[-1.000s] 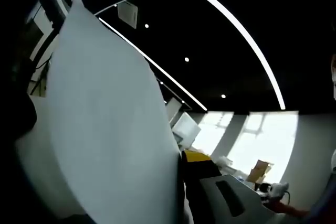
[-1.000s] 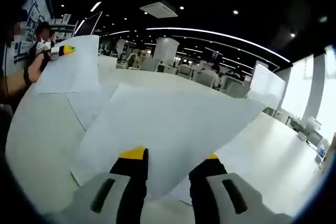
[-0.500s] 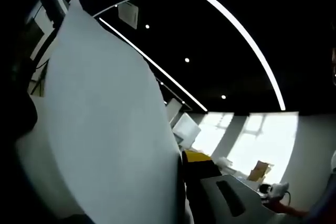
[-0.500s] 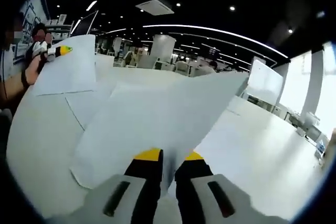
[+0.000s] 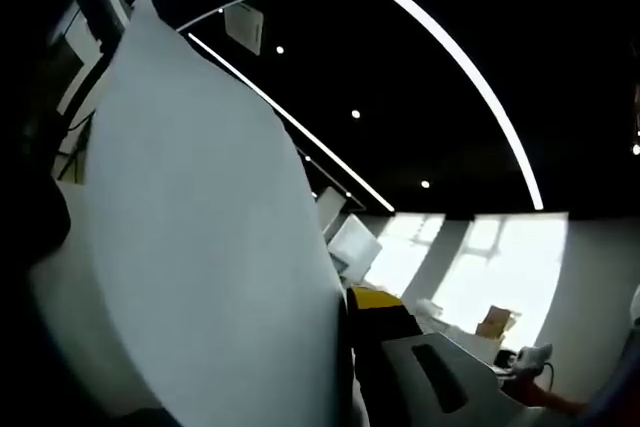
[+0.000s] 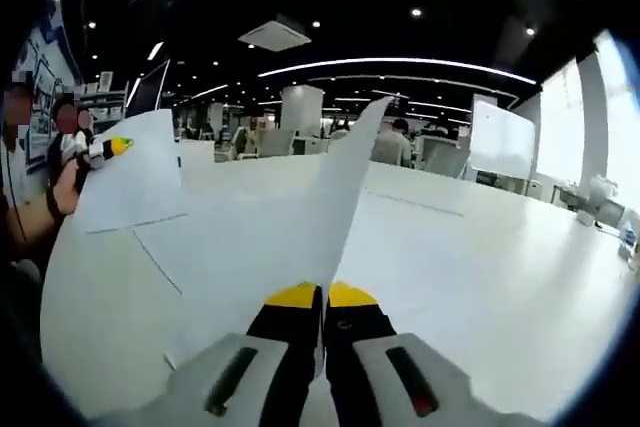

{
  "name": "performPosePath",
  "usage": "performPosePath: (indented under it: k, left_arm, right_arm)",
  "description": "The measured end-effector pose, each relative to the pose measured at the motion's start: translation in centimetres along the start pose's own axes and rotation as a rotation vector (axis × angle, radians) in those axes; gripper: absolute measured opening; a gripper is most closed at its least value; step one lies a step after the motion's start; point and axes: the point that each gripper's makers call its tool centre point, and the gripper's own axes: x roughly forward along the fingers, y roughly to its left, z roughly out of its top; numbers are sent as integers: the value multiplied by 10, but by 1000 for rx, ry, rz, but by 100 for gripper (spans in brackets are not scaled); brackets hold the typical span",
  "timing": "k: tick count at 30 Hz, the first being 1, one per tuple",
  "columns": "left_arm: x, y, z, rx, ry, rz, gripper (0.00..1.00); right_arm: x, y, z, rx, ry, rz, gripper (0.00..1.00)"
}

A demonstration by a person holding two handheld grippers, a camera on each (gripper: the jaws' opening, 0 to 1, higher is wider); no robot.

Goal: Organize the stack of printing papers by aligning and flattening the scattered papers on the table

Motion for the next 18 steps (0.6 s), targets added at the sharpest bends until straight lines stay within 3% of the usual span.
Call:
performPosePath:
  k: [9, 18]
  left_arm:
    - [0, -1, -3, 6, 10, 2, 8]
    - [0, 2, -3, 12, 14, 8, 8]
  right_arm:
    - [-1, 11, 6, 37, -8, 40, 0]
    - [-11, 19, 30, 73, -66, 41, 0]
